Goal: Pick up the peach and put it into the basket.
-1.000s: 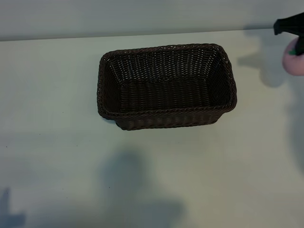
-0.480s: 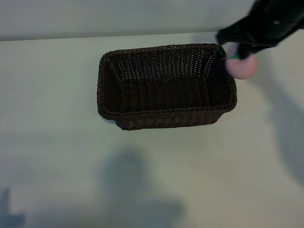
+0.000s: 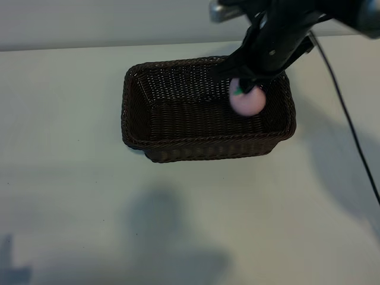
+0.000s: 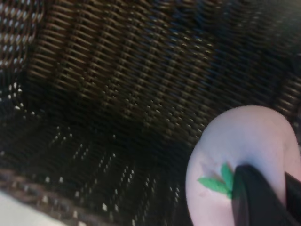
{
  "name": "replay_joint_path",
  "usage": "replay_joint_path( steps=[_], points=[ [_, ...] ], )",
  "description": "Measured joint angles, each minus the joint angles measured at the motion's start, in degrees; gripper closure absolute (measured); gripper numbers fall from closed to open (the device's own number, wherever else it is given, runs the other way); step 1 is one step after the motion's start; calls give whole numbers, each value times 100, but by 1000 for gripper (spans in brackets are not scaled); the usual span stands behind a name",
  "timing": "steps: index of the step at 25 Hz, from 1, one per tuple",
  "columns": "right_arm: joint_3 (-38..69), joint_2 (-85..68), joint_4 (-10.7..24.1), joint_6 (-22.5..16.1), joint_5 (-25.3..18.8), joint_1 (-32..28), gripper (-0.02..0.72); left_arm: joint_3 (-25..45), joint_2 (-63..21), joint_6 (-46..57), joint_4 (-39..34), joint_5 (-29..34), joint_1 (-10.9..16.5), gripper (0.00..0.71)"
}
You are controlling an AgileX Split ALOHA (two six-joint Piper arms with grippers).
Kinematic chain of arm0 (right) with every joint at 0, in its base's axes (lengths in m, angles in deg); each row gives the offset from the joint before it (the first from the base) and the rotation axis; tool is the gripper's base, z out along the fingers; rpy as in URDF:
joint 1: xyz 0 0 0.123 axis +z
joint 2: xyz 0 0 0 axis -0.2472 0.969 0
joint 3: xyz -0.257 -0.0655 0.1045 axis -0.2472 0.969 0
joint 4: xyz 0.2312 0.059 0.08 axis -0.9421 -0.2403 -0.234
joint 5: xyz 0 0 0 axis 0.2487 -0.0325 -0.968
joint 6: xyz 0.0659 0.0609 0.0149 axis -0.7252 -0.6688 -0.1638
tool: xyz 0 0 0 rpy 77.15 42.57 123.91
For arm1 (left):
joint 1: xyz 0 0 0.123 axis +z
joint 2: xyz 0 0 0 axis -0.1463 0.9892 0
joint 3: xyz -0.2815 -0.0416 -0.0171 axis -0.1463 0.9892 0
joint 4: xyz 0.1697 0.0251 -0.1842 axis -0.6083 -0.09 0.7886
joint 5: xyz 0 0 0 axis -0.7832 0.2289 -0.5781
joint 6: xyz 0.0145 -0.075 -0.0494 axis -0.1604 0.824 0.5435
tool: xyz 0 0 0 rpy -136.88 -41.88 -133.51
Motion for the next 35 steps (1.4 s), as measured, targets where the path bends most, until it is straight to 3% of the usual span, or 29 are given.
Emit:
replay_joint_path(
  steps=[10,14,19,22,29,35],
  points=[
    [-27,460,-14,4,371,56,633,0,0,0,0,0,0,115],
    [-27,460,-74,4,379,56,489,0,0,0,0,0,0,115],
    [-27,460,-291,38,356,56,224,0,0,0,0,0,0,115],
    [-47,380,-340,44,251,56,154,0,0,0,0,0,0,115],
    [-1037,-42,-9,33,-539,27,162,0,0,0,0,0,0,116],
    [-1627,-94,149,26,-1086,-342,166,0,0,0,0,0,0,116]
  ],
)
